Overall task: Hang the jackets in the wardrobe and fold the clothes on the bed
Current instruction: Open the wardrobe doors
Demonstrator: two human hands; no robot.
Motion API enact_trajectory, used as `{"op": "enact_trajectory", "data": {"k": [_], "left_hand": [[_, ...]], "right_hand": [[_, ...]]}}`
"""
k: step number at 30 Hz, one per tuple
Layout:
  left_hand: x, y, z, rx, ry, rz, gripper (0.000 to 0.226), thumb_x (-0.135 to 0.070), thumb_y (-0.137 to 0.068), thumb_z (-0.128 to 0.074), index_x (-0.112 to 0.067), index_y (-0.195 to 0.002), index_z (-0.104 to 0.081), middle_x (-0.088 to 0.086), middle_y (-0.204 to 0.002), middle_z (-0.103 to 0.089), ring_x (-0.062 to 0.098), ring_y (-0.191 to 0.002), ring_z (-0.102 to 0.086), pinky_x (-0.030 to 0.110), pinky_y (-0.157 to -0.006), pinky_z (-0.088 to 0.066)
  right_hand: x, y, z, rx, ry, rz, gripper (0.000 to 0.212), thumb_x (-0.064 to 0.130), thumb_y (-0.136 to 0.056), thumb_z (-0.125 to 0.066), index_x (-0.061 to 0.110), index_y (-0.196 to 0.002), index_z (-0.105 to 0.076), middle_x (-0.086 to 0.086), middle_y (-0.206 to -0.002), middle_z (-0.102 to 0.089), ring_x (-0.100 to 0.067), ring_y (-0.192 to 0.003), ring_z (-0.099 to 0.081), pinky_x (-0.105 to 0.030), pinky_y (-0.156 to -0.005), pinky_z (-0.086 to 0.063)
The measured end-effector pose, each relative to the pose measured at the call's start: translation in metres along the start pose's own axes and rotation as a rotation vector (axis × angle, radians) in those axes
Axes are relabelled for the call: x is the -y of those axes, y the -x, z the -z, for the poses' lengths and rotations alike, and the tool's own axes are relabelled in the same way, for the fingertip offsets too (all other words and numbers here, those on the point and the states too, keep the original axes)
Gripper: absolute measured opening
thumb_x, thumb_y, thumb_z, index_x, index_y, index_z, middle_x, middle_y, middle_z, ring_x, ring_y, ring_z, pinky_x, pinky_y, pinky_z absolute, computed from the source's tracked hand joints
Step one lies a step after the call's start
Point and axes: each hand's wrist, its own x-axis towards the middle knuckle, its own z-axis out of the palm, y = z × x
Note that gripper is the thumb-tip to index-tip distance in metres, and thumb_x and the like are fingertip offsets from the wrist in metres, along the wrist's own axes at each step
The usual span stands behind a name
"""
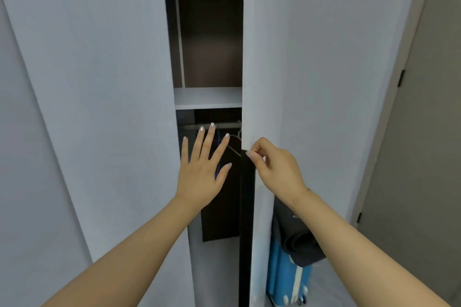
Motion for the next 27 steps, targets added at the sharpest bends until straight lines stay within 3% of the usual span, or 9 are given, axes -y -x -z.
{"op": "enact_trajectory", "data": {"k": [3, 7, 12, 17, 18, 20, 22, 24, 27], "left_hand": [[-0.038, 0.000, 0.008, 0.008, 0.010, -0.011, 0.066, -0.053, -0.100, -0.030, -0.029, -0.157, -0.007, 0.008, -0.165, -0.001, 0.026, -0.152, 0.002, 0.054, -0.120, -0.004], [-0.083, -0.003, 0.016, 0.022, 0.035, -0.071, 0.065, -0.052, -0.099, -0.030, -0.029, -0.156, -0.011, 0.008, -0.165, -0.002, 0.027, -0.151, 0.000, 0.054, -0.121, -0.001], [-0.121, -0.009, 0.025, 0.032, 0.066, -0.107, 0.065, -0.053, -0.098, -0.027, -0.030, -0.156, -0.010, 0.008, -0.165, -0.002, 0.027, -0.152, 0.000, 0.055, -0.120, -0.003], [-0.136, -0.011, 0.025, 0.030, 0.071, -0.122, 0.065, -0.052, -0.098, -0.029, -0.029, -0.156, -0.011, 0.007, -0.165, 0.000, 0.026, -0.151, 0.002, 0.053, -0.120, 0.000], [-0.136, -0.012, 0.025, 0.029, 0.065, -0.119, 0.065, -0.052, -0.098, -0.028, -0.029, -0.156, -0.011, 0.007, -0.165, 0.000, 0.027, -0.151, 0.001, 0.052, -0.120, 0.000], [-0.134, -0.014, 0.025, 0.030, 0.055, -0.118, 0.065, -0.053, -0.098, -0.025, -0.029, -0.156, -0.012, 0.007, -0.165, 0.000, 0.027, -0.152, 0.001, 0.052, -0.120, 0.002], [-0.131, -0.016, 0.025, 0.029, 0.078, -0.117, 0.064, -0.054, -0.098, -0.022, -0.029, -0.156, -0.012, 0.006, -0.165, -0.001, 0.026, -0.152, 0.001, 0.050, -0.120, 0.004], [-0.127, -0.019, 0.024, 0.019, 0.108, -0.112, 0.064, -0.053, -0.098, -0.021, -0.029, -0.156, -0.012, 0.006, -0.165, -0.001, 0.026, -0.152, 0.001, 0.050, -0.120, 0.003], [-0.113, -0.027, 0.023, 0.007, 0.111, -0.102, 0.064, -0.052, -0.098, -0.024, -0.028, -0.156, -0.012, 0.007, -0.165, 0.001, 0.025, -0.152, 0.003, 0.054, -0.120, 0.000]], "right_hand": [[-0.016, 0.023, 0.036, -0.029, -0.040, -0.056, 0.015, 0.032, -0.100, -0.048, 0.019, -0.093, -0.050, 0.007, -0.069, -0.055, -0.011, -0.057, -0.051, -0.025, -0.055, -0.044], [-0.044, 0.049, 0.078, -0.115, -0.054, -0.163, 0.011, 0.030, -0.100, -0.050, 0.021, -0.094, -0.046, 0.006, -0.079, -0.060, -0.006, -0.062, -0.050, -0.020, -0.056, -0.037], [-0.080, 0.067, 0.115, -0.148, 0.041, -0.277, 0.023, 0.031, -0.098, -0.053, 0.012, -0.112, -0.047, 0.001, -0.099, -0.061, -0.002, -0.061, -0.047, -0.027, -0.060, -0.034], [-0.098, 0.080, 0.135, -0.136, 0.044, -0.367, 0.040, 0.031, -0.098, -0.055, 0.013, -0.131, -0.042, 0.000, -0.116, -0.060, -0.001, -0.062, -0.046, -0.013, -0.054, -0.031], [-0.095, 0.083, 0.135, -0.131, 0.043, -0.374, 0.044, 0.032, -0.098, -0.054, 0.014, -0.136, -0.040, 0.002, -0.119, -0.059, -0.002, -0.070, -0.050, -0.013, -0.058, -0.034], [-0.086, 0.090, 0.130, -0.151, 0.126, -0.327, 0.053, 0.032, -0.098, -0.054, 0.015, -0.145, -0.036, 0.003, -0.130, -0.053, -0.014, -0.105, -0.055, -0.022, -0.083, -0.043], [-0.071, 0.093, 0.122, -0.198, 0.429, -0.169, 0.062, 0.029, -0.096, -0.054, 0.013, -0.151, -0.029, -0.005, -0.150, -0.040, -0.025, -0.136, -0.037, -0.038, -0.111, -0.033], [-0.051, 0.089, 0.113, -0.221, 0.627, -0.025, 0.069, 0.028, -0.094, -0.052, 0.016, -0.154, -0.022, -0.009, -0.160, -0.021, -0.027, -0.147, -0.020, -0.047, -0.119, -0.021], [-0.029, 0.068, 0.099, -0.174, 0.720, 0.095, 0.069, 0.036, -0.096, -0.045, 0.019, -0.156, -0.015, -0.009, -0.163, -0.010, -0.025, -0.150, -0.009, -0.050, -0.120, -0.016]]}}
